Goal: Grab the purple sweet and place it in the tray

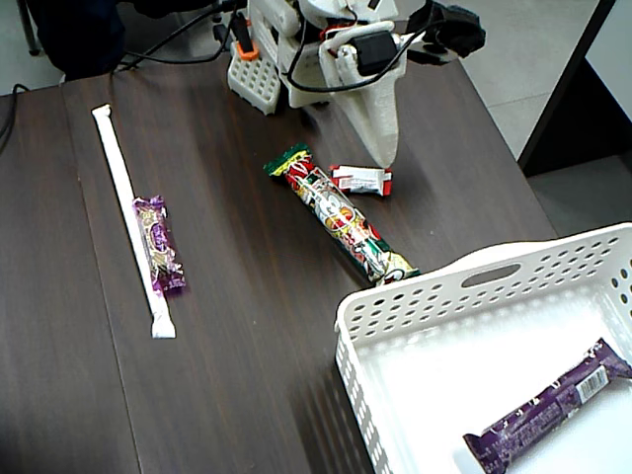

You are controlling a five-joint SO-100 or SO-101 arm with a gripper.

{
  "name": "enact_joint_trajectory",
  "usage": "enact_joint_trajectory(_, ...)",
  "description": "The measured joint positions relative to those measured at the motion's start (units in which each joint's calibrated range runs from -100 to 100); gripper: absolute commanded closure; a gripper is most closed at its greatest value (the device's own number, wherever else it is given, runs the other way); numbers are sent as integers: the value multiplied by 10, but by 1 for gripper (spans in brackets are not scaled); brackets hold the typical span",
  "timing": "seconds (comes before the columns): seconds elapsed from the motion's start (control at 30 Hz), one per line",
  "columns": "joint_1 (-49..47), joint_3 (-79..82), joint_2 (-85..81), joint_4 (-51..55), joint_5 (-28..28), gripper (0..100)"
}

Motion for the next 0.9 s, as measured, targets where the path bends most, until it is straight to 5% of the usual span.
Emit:
enact_joint_trajectory(0.43, 5, 0, -8, 179, 0, 99)
enact_joint_trajectory(0.9, 67, -1, -15, 232, 0, 99)
